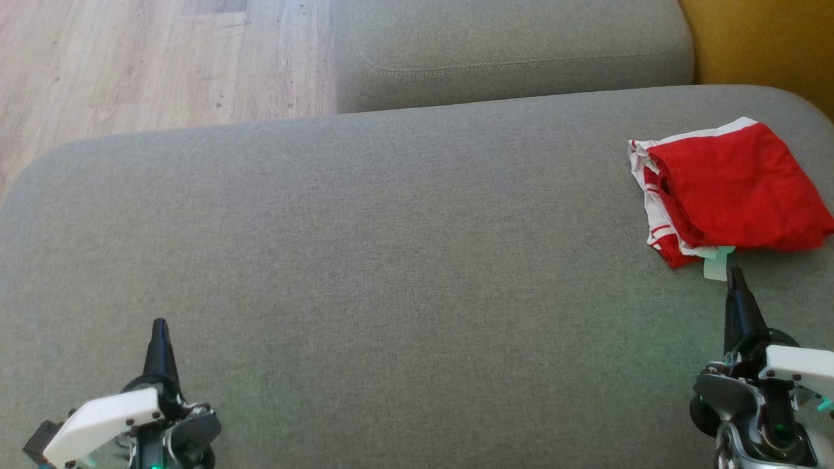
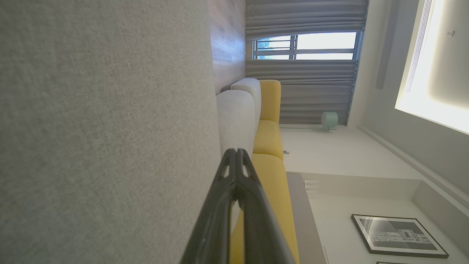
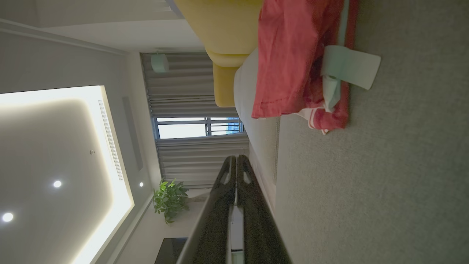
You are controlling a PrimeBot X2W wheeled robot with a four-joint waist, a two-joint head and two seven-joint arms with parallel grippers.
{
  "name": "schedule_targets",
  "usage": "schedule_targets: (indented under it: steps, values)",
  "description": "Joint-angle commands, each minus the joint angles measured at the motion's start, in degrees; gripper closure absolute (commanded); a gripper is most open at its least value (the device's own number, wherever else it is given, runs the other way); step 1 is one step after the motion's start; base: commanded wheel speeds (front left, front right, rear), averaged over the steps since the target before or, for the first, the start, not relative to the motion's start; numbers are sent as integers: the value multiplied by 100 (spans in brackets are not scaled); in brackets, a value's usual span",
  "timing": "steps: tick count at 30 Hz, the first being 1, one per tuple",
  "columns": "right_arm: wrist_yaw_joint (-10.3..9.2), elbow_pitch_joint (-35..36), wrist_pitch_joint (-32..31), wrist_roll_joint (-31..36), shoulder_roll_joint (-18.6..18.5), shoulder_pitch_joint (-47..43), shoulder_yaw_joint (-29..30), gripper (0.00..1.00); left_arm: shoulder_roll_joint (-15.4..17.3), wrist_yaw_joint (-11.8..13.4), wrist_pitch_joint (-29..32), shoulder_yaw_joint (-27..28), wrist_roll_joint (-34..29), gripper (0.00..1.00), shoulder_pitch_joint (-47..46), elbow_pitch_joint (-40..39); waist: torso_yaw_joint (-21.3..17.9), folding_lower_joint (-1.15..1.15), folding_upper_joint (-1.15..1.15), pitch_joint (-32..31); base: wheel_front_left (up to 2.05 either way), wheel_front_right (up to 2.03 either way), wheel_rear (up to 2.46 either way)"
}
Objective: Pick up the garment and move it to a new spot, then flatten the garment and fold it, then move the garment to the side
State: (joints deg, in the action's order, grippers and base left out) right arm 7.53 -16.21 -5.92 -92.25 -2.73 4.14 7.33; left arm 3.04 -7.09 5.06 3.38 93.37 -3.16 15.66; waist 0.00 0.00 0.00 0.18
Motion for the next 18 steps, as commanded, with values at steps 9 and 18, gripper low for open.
schedule_targets:
  steps: [9,18]
  values:
    - [-4,220,-35,-15,-38,202,-109,100,65,-40,54,203,-28,100,-293,-166,0,0,0,0,0,0,0]
    - [-4,220,-39,-10,-35,202,-104,100,55,-40,65,218,-40,100,-294,-165,0,0,0,0,0,0,0]
